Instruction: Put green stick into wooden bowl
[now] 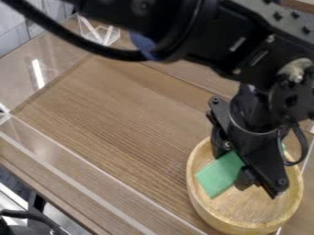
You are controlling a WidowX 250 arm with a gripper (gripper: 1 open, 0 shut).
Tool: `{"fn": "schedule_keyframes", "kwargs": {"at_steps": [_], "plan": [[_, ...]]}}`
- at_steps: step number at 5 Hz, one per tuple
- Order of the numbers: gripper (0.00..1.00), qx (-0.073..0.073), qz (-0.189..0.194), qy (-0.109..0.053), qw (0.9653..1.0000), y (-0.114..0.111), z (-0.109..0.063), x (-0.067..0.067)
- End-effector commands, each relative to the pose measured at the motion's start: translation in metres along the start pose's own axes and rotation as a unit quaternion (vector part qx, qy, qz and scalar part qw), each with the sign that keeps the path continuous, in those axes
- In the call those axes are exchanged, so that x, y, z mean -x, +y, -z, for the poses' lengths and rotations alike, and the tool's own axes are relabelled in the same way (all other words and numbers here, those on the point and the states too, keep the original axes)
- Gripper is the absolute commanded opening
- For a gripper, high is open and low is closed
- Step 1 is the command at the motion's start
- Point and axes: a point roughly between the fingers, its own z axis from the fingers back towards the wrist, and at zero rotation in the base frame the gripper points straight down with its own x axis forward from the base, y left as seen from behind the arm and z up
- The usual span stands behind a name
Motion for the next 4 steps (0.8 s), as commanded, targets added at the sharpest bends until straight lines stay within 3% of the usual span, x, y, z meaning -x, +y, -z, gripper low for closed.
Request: {"fn": "schedule_keyframes", "kwargs": {"at_steps": [1,4], "plan": [[0.0,0.006,-0.015,-0.027,0.9995,0.0032,-0.0152,-0.0101],[0.0,0.021,-0.032,-0.026,0.9989,-0.0012,-0.0163,-0.011]]}}
